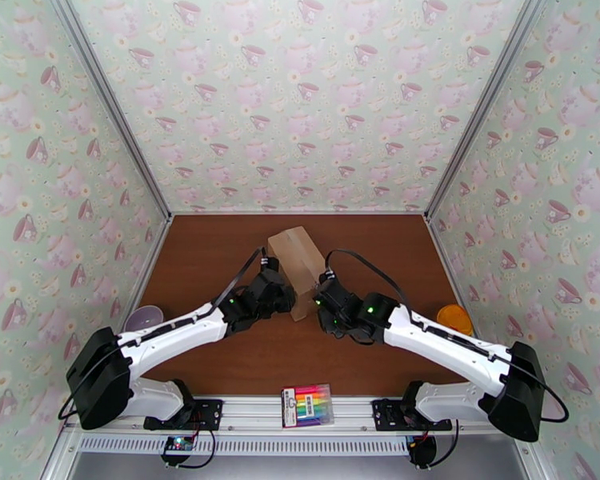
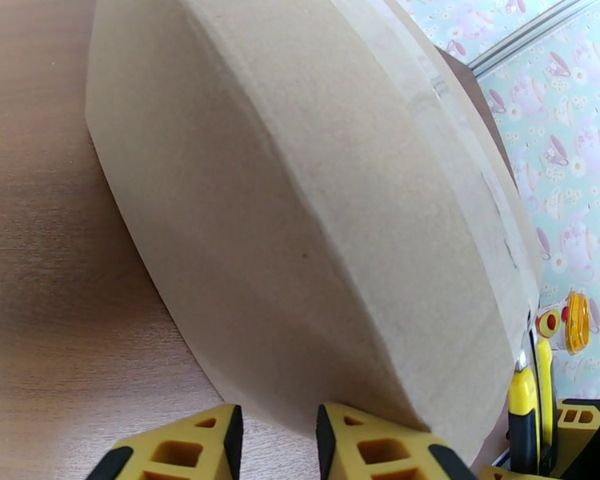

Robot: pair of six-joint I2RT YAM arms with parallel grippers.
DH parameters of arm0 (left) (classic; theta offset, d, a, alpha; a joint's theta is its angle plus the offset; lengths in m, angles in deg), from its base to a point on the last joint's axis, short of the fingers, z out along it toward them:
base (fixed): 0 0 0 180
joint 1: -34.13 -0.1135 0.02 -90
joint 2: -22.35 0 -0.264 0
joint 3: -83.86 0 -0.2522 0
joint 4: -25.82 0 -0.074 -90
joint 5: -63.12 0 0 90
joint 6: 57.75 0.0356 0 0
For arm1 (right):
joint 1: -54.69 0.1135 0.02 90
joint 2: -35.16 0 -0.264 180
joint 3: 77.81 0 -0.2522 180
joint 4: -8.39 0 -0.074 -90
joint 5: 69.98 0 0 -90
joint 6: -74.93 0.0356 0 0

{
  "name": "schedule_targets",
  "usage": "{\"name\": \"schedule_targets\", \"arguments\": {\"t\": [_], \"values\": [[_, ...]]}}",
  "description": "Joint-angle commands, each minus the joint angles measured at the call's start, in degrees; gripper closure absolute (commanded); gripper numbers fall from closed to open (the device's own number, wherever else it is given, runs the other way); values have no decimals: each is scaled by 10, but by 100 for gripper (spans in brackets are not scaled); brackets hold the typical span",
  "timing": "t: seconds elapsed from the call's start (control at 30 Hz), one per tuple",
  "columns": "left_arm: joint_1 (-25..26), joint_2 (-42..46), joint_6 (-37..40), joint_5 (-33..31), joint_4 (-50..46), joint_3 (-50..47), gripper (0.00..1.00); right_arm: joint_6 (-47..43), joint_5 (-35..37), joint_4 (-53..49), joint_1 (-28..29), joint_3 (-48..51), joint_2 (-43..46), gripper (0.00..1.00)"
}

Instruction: Unpack the express box

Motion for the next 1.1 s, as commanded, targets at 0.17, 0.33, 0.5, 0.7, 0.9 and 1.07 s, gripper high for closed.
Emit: {"name": "schedule_targets", "arguments": {"t": [0.17,0.33,0.5,0.7,0.9,1.07], "values": [[8,14,1,4,42,27,66,-26,6,0,29,-34,-17,100],[15,10,-2,4,49,28,66,-21,-13,17,30,-35,-16,100],[22,6,-9,4,58,25,66,-17,-28,28,30,-36,-14,100],[27,-6,-13,9,69,30,66,-15,-48,42,31,-38,-14,100],[32,-16,-18,13,79,35,66,-14,-56,52,39,-38,-13,100],[33,-19,-18,10,83,41,66,-14,-53,54,50,-42,-21,100]]}}
